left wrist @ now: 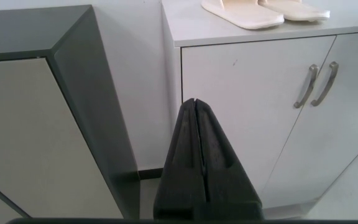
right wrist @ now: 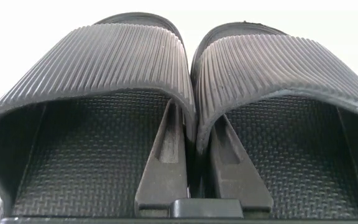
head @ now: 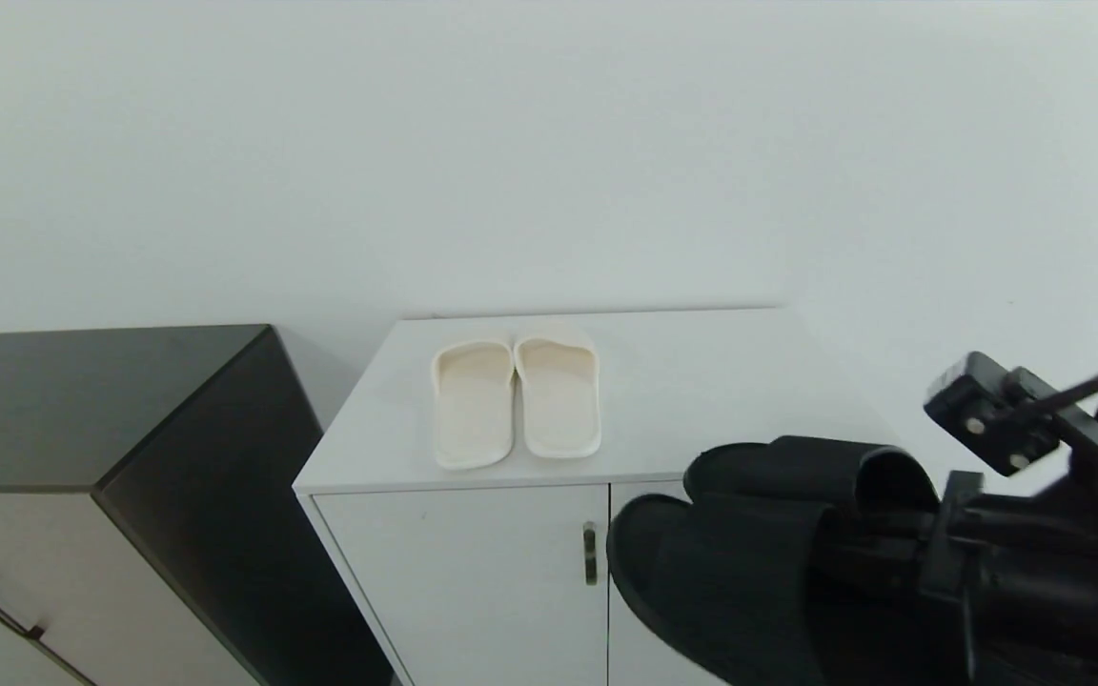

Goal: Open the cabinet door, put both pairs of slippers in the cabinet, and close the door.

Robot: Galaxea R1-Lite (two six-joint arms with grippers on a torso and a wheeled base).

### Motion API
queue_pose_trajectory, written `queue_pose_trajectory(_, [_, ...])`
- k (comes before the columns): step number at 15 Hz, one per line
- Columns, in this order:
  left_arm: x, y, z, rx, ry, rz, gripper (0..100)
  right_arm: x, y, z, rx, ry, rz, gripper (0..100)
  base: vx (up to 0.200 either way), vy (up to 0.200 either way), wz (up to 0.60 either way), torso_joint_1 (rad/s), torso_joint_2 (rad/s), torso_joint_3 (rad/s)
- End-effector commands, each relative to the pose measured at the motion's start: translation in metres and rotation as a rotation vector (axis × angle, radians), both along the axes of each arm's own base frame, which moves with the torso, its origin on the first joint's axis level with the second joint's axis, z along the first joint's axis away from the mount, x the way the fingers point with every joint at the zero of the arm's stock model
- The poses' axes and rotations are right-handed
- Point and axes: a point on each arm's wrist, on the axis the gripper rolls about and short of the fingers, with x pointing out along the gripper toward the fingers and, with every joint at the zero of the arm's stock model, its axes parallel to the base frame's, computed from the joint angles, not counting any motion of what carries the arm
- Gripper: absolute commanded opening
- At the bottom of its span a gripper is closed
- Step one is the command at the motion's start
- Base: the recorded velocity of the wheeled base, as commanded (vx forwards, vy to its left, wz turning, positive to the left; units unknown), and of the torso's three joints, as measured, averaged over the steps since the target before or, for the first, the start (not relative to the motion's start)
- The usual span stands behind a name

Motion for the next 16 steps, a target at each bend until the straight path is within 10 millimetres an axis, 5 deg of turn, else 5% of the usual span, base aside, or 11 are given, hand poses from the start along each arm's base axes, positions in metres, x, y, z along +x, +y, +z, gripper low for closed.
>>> queue_pose_trajectory(1, [0.000, 0.000, 0.000, -0.001, 0.001, 0.000, 0, -0.021, -0.021, 0.003, 0.048, -0.019, 0.046, 0, 0.000, 0.000, 0.00, 0.000, 0.00, 0.000])
queue_pose_trajectory(6, [0.000, 0.000, 0.000, -0.001, 0.001, 0.000, 0, -0.022, -0.026, -0.010, 0.048, 0.036, 0.128, 0, -0.120, 0.000, 0.00, 0.002, 0.00, 0.005])
queue_pose_trajectory(16, [0.000, 0.000, 0.000, -0.001, 0.001, 0.000, 0, -0.023, -0.027, -0.026, 0.002, 0.037, 0.194, 0, 0.000, 0.000, 0.00, 0.000, 0.00, 0.000])
